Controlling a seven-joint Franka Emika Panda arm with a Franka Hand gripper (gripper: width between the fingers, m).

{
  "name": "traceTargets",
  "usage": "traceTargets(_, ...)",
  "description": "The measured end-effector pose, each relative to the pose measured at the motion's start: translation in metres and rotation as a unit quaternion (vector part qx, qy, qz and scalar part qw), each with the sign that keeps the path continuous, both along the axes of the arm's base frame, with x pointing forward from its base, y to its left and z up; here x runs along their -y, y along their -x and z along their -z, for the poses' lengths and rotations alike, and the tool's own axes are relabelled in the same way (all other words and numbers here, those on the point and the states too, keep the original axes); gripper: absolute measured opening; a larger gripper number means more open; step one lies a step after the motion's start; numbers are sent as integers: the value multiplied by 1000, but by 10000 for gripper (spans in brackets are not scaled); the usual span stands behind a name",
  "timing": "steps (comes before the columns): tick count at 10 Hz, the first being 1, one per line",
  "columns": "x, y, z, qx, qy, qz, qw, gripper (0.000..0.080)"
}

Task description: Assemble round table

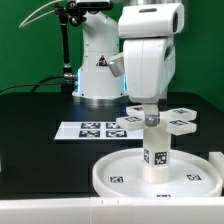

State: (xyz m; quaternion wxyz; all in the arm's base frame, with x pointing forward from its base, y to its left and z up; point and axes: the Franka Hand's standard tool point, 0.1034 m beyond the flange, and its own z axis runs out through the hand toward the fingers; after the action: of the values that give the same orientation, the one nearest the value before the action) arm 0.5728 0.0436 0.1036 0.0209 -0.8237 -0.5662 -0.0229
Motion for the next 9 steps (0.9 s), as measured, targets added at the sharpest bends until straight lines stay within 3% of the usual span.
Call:
traceTargets(4,-1,1,4,-3,0,4,1000,649)
traceTargets(5,0,1,5,-4,0,5,1000,515)
traceTargets(6,3,2,6,-5,0,7,1000,515)
traceTargets(7,4,1,5,-4,0,8,1000,443)
traceTargets(9,4,1,5,-4,0,8,1000,443)
